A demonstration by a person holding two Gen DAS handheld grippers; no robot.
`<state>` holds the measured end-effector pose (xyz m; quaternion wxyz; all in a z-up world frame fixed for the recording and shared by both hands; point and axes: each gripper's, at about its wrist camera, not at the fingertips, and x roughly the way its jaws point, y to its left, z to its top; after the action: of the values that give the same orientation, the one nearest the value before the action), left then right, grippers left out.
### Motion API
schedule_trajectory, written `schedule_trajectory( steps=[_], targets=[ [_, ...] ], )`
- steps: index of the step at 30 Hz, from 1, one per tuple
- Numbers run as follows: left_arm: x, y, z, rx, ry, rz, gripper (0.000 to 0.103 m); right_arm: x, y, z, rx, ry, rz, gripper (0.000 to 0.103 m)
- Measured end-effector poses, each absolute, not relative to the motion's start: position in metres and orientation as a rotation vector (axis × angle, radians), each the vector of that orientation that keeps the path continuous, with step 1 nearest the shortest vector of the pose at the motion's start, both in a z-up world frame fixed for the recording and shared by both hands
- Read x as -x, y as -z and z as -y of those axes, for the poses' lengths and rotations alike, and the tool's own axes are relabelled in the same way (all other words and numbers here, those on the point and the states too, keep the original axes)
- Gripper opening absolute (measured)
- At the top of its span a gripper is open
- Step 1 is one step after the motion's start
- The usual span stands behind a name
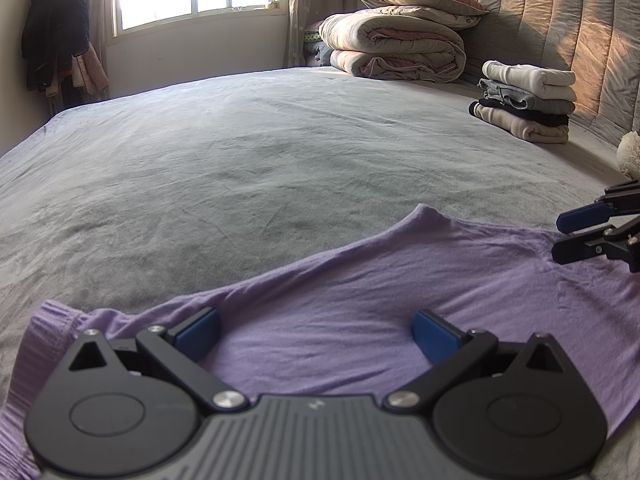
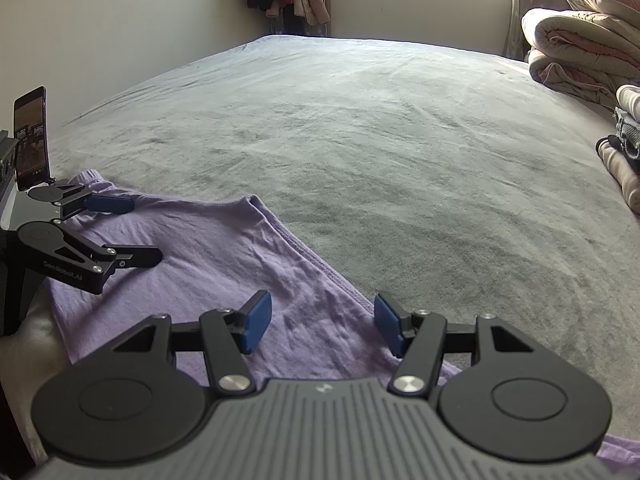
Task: Fold clothes
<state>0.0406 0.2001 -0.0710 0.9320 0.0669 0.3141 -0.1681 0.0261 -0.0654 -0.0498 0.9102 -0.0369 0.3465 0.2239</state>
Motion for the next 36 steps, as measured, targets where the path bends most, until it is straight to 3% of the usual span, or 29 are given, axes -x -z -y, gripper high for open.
schedule_trajectory(
  steps=[36],
  targets=[
    [-0.044,0.071,-0.197,-0.142,0.35,-0.652,0.103,-0.03,0.03,0.065,0.074,-0.499,-0.71,0.061]
  ],
)
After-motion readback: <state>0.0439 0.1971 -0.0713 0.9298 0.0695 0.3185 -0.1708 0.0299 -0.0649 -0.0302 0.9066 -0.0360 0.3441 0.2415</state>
